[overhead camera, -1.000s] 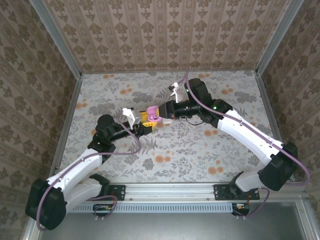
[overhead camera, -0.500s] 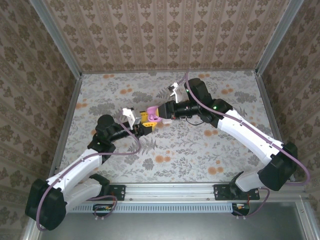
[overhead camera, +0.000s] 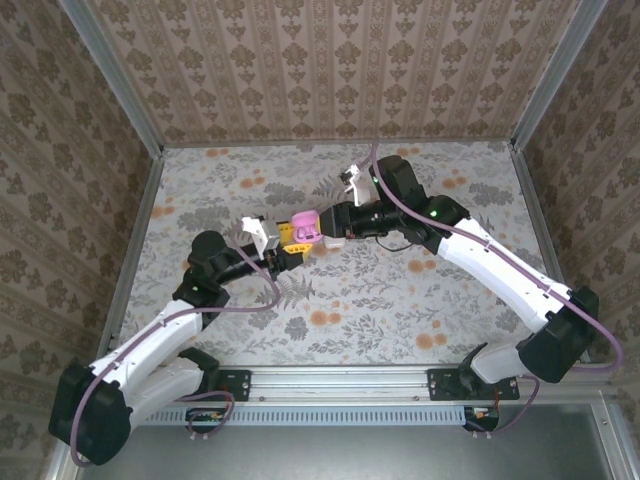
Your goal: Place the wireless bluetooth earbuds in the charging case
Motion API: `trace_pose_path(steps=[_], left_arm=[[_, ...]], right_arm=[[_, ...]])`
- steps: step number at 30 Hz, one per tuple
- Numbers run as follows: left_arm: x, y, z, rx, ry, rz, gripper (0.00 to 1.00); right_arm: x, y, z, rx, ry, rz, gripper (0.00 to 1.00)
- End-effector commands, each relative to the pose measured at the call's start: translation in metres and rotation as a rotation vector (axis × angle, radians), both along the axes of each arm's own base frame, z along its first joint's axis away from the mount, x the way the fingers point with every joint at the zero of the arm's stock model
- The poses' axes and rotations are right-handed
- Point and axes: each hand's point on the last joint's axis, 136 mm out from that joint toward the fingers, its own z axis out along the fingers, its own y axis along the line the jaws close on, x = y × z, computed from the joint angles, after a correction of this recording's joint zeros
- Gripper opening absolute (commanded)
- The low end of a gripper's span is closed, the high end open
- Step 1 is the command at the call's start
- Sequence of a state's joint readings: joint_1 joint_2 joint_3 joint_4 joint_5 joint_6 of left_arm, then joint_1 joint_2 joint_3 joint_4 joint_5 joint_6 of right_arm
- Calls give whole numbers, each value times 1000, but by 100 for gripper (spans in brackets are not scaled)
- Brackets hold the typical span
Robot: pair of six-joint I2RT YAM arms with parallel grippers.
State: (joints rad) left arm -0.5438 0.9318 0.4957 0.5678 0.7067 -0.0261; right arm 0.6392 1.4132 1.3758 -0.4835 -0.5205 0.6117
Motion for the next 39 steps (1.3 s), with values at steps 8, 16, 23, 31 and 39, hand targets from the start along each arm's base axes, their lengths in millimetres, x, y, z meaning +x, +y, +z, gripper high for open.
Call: trace_pose_path(steps=[8,16,23,31,39], left_arm=[[-7,0,31,-46,-132,-13,37],[-7,-1,32,-47,-132,-18,37],[-7,-1,32,-49,-134,-15,37],[-4,-4,24,-24,-116,-18,37],[-7,-15,16,10,-109,-64,37]], right_arm=[[-5,-1,24,72,-18,0,42],[1,1,0,22,36,-10,45],[1,-3,-13,-15,55,-24,45],[7,-30,22,46,-72,-133,48],[21,-44,33,83,-73,-216,51]])
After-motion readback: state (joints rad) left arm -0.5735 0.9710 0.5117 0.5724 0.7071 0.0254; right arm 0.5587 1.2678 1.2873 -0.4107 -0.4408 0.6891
